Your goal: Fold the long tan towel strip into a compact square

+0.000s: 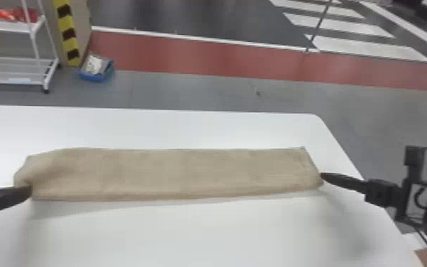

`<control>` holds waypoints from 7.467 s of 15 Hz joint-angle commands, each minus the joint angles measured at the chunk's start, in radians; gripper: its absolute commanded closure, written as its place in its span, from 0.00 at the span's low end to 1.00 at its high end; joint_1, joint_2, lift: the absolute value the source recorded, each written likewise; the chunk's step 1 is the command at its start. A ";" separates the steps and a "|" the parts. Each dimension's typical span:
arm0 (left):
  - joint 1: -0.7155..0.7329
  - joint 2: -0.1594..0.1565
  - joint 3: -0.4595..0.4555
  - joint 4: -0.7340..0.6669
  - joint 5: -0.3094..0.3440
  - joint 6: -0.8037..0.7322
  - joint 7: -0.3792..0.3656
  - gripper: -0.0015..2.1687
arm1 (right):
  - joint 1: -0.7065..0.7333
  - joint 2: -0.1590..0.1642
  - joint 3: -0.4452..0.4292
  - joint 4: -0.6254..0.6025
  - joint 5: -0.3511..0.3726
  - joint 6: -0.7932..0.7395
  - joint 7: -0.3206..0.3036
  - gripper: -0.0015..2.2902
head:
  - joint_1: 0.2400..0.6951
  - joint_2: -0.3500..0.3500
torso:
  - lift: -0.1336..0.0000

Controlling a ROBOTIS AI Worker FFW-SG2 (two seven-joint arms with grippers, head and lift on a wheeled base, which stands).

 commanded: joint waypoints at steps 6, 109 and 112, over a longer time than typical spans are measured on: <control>0.096 -0.005 0.038 -0.089 -0.004 0.041 -0.013 0.99 | 0.064 0.010 -0.035 -0.078 -0.028 0.055 0.025 0.41 | 1.00 0.15 | 0.07; -0.303 -0.339 -0.381 0.195 0.296 -0.023 0.511 0.80 | 0.214 0.277 0.148 -0.274 -0.247 -0.433 -0.178 0.52 | 1.00 0.10 | 0.07; -0.301 -0.339 -0.445 0.261 0.292 -0.155 0.537 0.80 | 0.217 0.261 0.135 -0.256 -0.267 -0.458 -0.173 0.52 | 1.00 0.05 | 0.07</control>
